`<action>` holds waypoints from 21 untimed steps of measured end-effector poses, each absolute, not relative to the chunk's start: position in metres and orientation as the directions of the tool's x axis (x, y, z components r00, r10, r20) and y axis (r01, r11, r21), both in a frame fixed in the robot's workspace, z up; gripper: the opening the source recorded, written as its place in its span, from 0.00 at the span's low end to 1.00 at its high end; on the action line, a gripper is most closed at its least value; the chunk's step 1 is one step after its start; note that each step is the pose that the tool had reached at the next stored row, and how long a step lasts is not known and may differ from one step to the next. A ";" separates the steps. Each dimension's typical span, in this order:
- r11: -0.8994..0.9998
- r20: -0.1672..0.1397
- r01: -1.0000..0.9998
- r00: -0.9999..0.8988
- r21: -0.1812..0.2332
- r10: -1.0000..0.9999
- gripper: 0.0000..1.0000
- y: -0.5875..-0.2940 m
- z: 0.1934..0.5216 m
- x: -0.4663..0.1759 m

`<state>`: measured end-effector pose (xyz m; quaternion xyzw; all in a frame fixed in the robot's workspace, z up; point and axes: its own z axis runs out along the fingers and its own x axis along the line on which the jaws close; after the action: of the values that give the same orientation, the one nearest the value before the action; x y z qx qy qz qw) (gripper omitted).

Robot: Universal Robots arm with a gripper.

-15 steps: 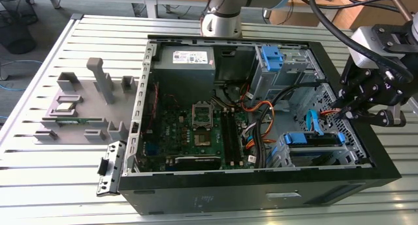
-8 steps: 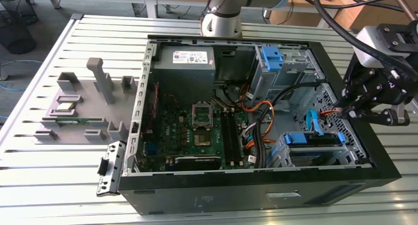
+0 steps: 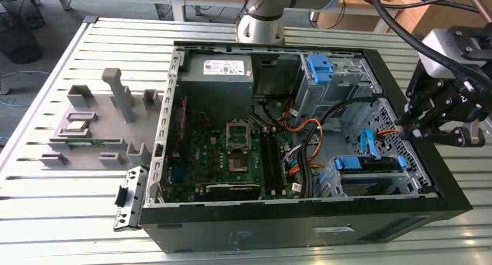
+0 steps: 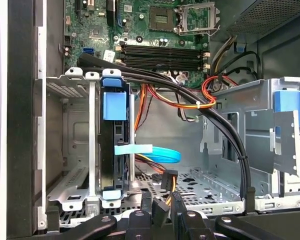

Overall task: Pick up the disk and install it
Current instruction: 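Insert the second disk wire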

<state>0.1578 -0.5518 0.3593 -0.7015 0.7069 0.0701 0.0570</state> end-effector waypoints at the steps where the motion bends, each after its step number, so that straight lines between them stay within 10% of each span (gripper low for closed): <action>1: 0.006 -0.180 -1.000 -0.009 0.019 -0.984 0.29 -0.552 0.359 0.158; 21: 0.006 -0.183 -0.999 -0.013 0.037 -0.983 0.29 -0.551 0.353 0.175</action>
<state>0.1749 -0.5515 0.3527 -0.7007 0.7073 0.0778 0.0521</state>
